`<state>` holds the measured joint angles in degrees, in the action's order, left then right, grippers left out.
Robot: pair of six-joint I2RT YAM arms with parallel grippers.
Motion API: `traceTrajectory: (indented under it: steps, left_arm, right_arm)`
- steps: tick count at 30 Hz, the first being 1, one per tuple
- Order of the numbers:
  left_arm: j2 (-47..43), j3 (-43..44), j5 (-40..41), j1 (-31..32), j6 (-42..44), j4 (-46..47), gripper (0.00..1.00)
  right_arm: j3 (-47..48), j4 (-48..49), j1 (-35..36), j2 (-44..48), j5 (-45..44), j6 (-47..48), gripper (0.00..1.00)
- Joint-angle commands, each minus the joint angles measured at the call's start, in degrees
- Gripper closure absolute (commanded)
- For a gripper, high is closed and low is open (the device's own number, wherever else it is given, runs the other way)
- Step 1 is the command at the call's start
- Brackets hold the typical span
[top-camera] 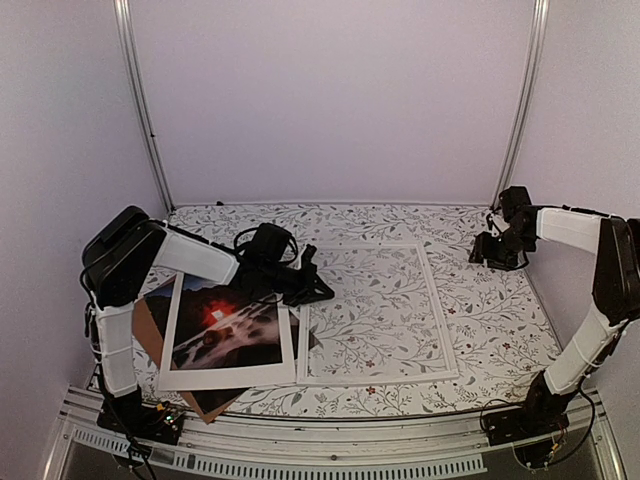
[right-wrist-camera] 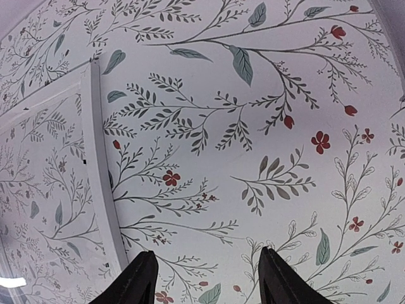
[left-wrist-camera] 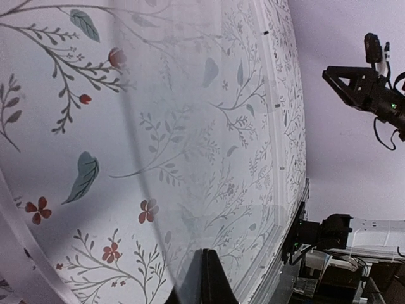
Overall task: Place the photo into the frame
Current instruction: Place the glass panel on the frame body.
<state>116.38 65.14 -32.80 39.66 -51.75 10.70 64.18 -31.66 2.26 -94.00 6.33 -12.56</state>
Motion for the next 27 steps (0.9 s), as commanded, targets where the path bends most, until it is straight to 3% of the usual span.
traceTrajectory:
  steps: [1,27]
  left_arm:
    - [1.23,2.81,-0.31,-0.81,2.68,-1.58,1.00]
    - [1.65,7.28,0.49,-0.77,11.59,-7.86,1.00]
  right_arm:
    - [0.04,0.99,0.37,-0.65,0.34,0.70,0.42]
    - [-0.19,0.81,1.81,-1.18,0.83,0.95,0.42]
